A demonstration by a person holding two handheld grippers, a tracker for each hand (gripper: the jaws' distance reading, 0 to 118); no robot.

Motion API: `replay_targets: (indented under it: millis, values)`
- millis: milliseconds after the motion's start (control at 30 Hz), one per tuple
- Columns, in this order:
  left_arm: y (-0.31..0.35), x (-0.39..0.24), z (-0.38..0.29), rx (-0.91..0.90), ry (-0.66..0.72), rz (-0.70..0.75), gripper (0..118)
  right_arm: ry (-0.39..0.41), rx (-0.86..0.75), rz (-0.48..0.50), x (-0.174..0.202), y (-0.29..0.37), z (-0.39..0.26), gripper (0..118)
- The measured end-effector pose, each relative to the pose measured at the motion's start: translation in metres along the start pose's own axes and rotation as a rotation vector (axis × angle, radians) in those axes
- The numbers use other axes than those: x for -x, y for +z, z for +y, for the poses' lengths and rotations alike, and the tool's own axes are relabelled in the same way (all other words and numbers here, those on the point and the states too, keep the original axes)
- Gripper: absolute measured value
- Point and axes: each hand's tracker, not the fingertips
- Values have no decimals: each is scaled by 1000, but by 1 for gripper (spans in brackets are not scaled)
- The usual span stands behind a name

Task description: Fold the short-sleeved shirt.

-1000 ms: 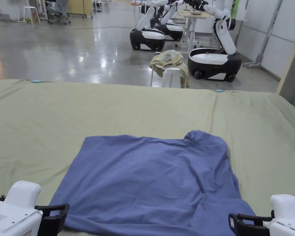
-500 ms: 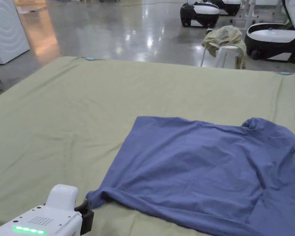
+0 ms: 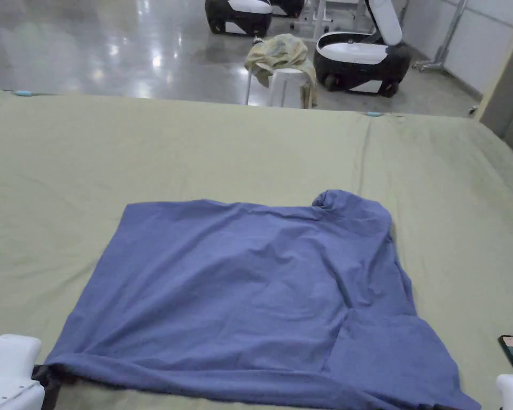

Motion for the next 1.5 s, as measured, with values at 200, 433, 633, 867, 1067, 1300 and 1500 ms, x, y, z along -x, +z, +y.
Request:
replay_targets:
  millis: [200, 433, 633, 867, 1067, 1300, 1500]
  values:
    - [20, -5, 6, -17, 51, -25, 10, 73, 10, -36, -5, -23, -2, 10]
    - [42, 7, 24, -98, 45, -13, 9, -50, -75, 35, -11, 10, 33, 9]
    - [41, 14, 107, -157, -41, 7, 9, -34, -160, 55, -11, 29, 124, 10]
    - [-89, 21, 186, 99, 116, -125, 9, -66, 28, 11, -8, -95, 219, 10]
    - [-96, 19, 163, 116, 131, -42, 76, -94, 42, 25, -8, -122, 208, 118]
    - [48, 0, 65, -492, 277, -55, 88, -15, -381, 72, 22, -23, 119, 100]
    - [54, -27, 7, -443, 274, 49, 5, -62, -508, 38, 64, -6, 34, 9]
